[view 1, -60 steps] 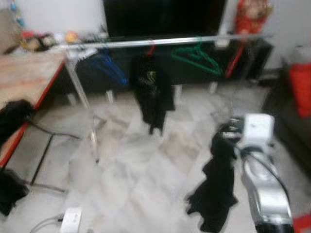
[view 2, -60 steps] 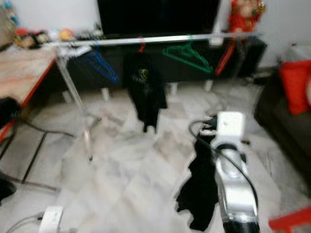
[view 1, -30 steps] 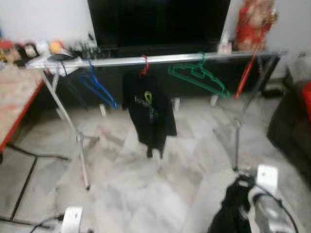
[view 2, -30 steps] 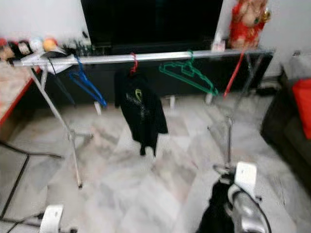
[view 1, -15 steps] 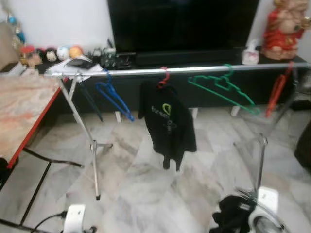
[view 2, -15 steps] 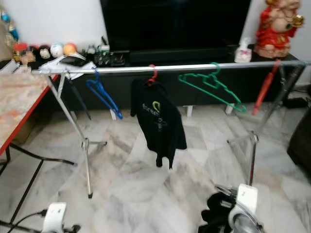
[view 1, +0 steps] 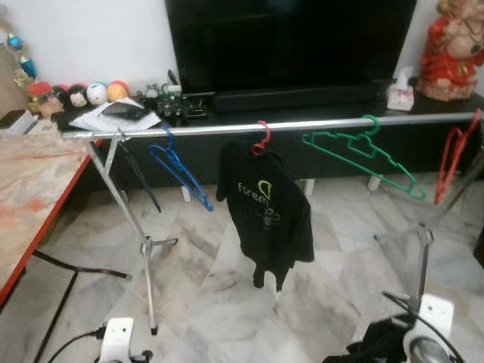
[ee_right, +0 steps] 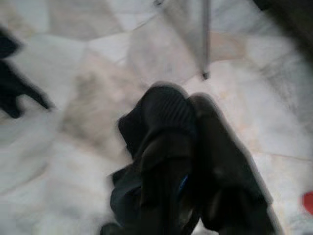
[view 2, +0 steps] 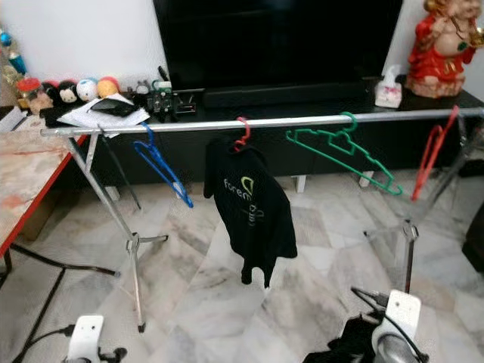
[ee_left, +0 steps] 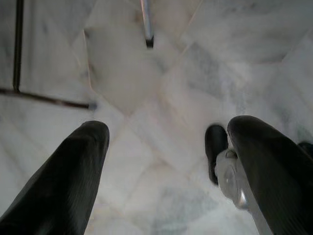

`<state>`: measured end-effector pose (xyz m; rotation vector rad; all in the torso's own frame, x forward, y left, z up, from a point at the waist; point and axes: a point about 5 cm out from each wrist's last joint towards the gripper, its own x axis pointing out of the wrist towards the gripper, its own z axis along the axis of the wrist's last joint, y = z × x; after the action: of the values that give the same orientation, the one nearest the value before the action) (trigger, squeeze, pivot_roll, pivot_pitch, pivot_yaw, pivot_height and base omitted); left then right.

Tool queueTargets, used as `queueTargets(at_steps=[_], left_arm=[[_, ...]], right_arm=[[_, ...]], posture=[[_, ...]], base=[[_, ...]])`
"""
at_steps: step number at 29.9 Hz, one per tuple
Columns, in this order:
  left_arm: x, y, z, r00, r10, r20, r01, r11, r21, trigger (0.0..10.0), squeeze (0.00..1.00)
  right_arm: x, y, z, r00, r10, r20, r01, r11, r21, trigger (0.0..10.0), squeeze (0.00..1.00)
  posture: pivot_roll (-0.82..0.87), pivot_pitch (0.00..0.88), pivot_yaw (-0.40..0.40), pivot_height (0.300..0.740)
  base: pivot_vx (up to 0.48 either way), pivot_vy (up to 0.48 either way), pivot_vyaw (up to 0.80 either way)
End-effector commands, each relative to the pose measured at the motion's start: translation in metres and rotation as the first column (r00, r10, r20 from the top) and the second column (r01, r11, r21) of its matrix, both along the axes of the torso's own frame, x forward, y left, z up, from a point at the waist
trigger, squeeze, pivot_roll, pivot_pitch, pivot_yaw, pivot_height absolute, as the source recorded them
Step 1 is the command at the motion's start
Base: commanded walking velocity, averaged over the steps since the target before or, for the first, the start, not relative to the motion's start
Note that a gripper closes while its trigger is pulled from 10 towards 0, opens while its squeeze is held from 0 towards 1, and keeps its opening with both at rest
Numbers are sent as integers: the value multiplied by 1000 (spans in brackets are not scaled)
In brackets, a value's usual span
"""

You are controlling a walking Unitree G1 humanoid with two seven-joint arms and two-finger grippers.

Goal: Hang hanger

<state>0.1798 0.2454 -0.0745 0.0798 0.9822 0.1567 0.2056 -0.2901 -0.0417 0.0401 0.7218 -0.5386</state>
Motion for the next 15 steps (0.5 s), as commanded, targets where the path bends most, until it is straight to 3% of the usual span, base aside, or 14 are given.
queueTargets(at_steps=[1, 6, 15], left_arm=[[-1, 2, 0, 1000, 10, -2, -10, 1000, 1, 10000, 0], [-2, 3, 0, 1000, 11, -4, -11, 1000, 2, 10000, 0], [-3, 3, -1, 1000, 6, -9, -6, 1000, 5, 10000, 0]], right_arm=[[-5, 1, -4, 1000, 4, -9, -4, 1000, 7, 10000, 0], [-11, 10, -10, 1000, 19, -10, -18, 999, 33, 10000, 0], [-38, 19, -27, 996, 18, -84, -13, 998, 56, 10000, 0]], posture=[[-108, 11, 24, 740], [-109, 6, 26, 740], [-110, 0, 28, 740]], base=[[266, 0, 0], [266, 0, 0], [262, 0, 0]])
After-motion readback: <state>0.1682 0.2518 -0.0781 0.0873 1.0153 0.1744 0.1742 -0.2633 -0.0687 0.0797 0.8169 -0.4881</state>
